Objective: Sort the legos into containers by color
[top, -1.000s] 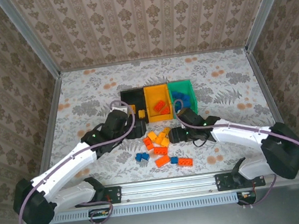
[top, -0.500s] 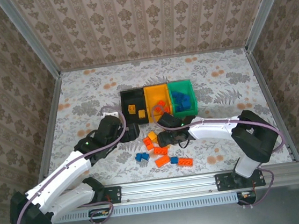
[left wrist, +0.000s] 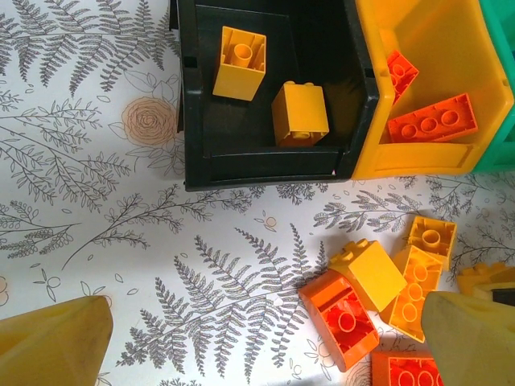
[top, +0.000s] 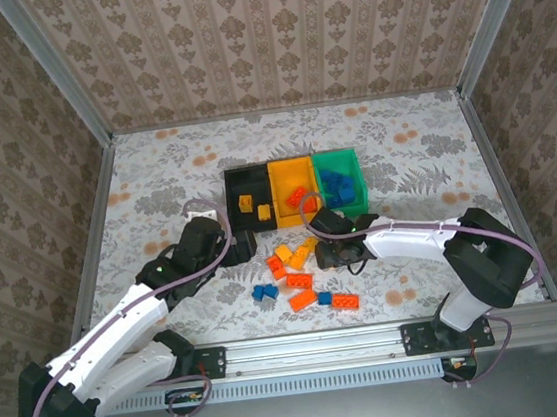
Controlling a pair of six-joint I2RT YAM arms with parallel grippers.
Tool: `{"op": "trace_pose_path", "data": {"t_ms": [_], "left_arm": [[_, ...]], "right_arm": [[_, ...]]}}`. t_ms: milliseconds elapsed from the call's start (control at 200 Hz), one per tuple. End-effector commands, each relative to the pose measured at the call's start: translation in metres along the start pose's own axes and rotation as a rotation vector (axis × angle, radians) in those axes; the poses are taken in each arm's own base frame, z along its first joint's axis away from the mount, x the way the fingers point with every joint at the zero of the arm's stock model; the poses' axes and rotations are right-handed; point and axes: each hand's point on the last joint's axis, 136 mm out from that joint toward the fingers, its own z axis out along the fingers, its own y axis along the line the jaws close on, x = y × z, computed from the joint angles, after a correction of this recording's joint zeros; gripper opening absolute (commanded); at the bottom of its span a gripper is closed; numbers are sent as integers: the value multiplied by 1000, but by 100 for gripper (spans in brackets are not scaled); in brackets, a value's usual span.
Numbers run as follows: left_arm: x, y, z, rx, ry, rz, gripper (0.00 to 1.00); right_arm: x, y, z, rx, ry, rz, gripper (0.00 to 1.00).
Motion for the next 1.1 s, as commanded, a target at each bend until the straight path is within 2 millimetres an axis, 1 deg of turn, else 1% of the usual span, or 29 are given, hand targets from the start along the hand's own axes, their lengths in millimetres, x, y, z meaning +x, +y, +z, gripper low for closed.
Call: {"op": "trace_pose_path", "data": {"t_ms": [0,80,120,240,310,400,435,495,640,830,990,1090], "left_arm": [[6,10,0,-28,15,-27,100],[8,13,0,-36,24,-38,100],[9,14,1,-39,29,-39,100],[12,21,0,-53,28,-48,100],[13,25,-3,-57,23,-57,100],[15,30,-7,-65,24,-59,100],[18,32,-8,-73,31,-59,100],[22,37,-10,-88,42,-62,100],[30,41,-14,-85,53,-79,100],[36,39,-15,-58,69,-92,100],[39,38,-15,-52,86,-83,100],[40,39,-15,-50,92,-79,100]], "right_arm": [[1,6,7,-32,14,-15,45],[-1,8,4,-47,9,-31,38],[-4,10,0,-56,0,-42,35],[-18,21,-24,-111,-47,-82,32],[-34,36,-44,-170,-85,-110,32],[-58,63,-69,-259,-145,-140,32],[-68,74,-75,-288,-164,-148,32],[-84,89,-80,-316,-185,-154,33],[-123,125,-75,-351,-220,-170,34],[-165,155,-46,-309,-233,-180,35],[-188,176,-23,-306,-231,-181,36],[-196,188,-12,-316,-225,-176,38]]}}
